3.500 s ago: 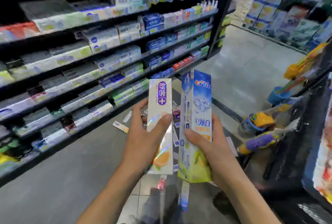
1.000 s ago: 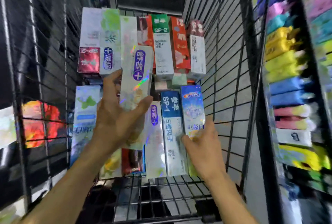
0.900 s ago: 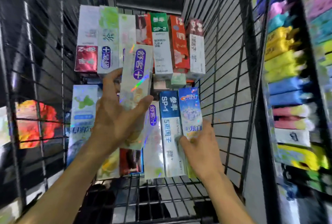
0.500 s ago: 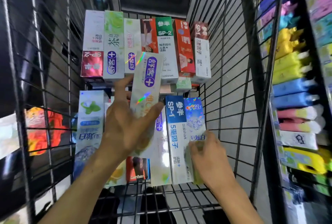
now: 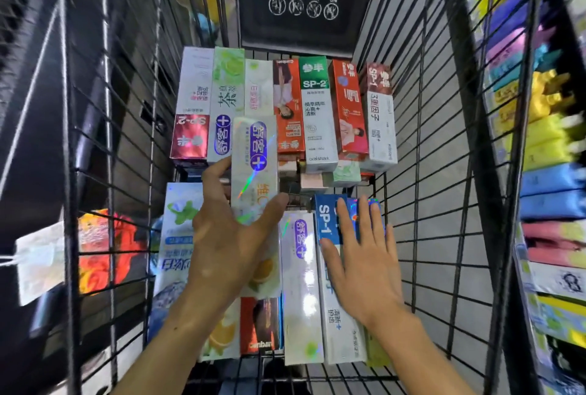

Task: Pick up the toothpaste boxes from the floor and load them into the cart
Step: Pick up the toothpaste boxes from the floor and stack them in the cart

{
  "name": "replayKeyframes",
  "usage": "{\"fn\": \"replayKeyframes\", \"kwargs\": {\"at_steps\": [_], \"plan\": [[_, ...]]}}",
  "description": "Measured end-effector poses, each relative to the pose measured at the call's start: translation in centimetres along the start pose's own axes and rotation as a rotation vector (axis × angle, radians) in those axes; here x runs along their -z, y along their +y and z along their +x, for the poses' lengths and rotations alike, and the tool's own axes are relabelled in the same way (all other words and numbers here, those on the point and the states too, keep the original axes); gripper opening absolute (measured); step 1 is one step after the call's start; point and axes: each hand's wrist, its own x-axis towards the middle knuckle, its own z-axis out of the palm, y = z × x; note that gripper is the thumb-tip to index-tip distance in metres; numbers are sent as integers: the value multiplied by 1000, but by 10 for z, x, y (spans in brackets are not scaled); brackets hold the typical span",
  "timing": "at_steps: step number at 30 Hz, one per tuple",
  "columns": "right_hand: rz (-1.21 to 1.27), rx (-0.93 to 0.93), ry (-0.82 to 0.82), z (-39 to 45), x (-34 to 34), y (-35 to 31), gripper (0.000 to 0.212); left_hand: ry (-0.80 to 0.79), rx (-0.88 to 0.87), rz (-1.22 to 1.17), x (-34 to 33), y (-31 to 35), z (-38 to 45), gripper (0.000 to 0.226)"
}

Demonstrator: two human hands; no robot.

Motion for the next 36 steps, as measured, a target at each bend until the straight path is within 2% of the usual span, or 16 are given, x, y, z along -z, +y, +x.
{"fn": "replayKeyframes", "kwargs": {"at_steps": [6,12,17,22,26,32,36], "plan": [[-19,-34,8,-3,-2,0,70,40,40,104,4,-1,2,67],[-36,-3,66,3,3,-8,74,105,172,250,20,10,17,53],[-4,100,49,12,-3,-27,72,104,68,304,24,30,71,43],[47,199,82,35,10,-43,74,94,-16,482,15,48,127,32],[83,245,150,66,30,-56,72,146,-49,606,15,36,162,44],[38,304,128,120,52,-68,68,114,-58,791,16,14,190,57],[-4,319,108,143,61,-71,72,114,-150,892,10,0,194,52]]}}
